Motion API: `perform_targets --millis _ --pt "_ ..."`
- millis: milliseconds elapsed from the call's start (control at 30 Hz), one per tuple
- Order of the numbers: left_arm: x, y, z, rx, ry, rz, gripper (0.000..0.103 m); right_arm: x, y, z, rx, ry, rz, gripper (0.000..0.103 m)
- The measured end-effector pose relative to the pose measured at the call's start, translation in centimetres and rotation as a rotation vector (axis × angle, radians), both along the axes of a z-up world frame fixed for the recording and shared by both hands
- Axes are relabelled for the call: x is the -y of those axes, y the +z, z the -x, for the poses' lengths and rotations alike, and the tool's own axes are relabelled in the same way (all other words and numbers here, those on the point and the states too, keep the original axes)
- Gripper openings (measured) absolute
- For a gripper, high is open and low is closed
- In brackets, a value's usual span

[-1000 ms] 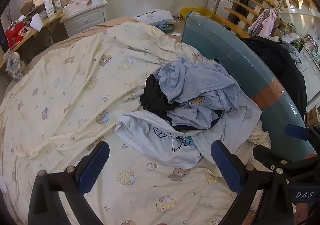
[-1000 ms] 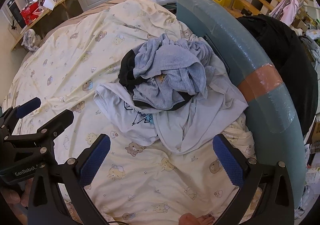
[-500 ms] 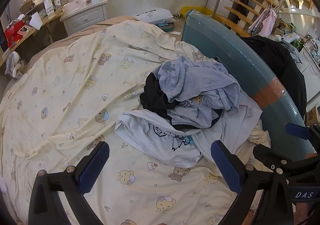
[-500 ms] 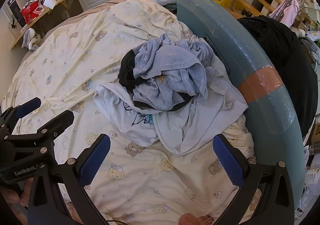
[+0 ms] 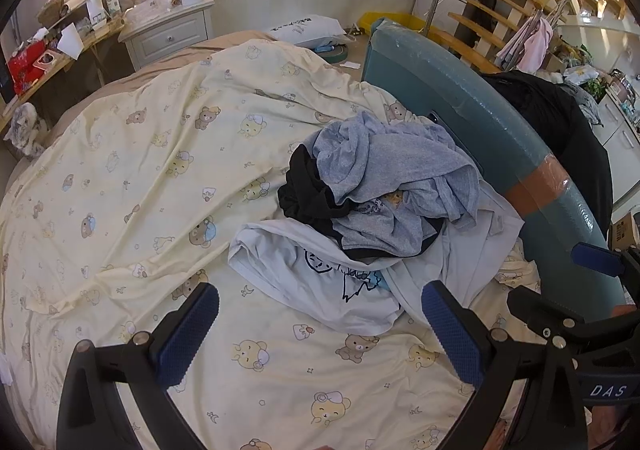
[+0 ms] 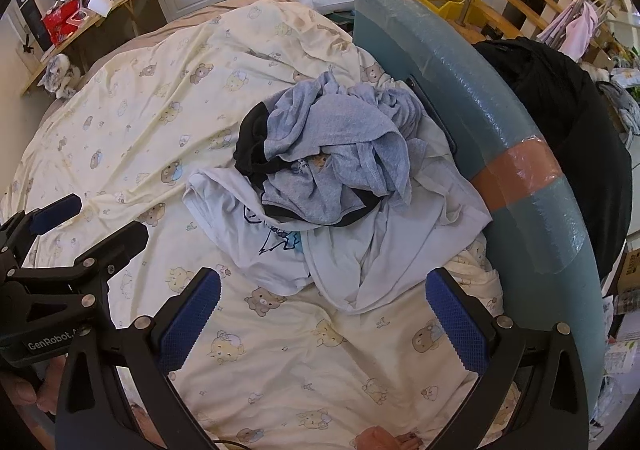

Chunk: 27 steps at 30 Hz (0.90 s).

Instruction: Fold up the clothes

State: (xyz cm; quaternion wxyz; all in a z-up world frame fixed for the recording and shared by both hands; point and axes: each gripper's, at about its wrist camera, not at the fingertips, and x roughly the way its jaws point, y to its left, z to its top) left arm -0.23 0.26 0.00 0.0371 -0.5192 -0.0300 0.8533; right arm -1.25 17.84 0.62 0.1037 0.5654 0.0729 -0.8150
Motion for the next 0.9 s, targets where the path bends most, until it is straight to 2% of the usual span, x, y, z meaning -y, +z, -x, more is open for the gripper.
perform_targets --millis 667,900 --pt "-0.14 -0.40 0.15 0.009 -0.003 0.007 0.101 0.15 -0.07 -0.16 -0.005 0.004 -0.013 0.103" --pt "-0.51 0.32 0.05 0.000 -0.007 0.011 0.101 -0.05 0.57 -0.61 -0.020 -0.002 -0.019 0.103"
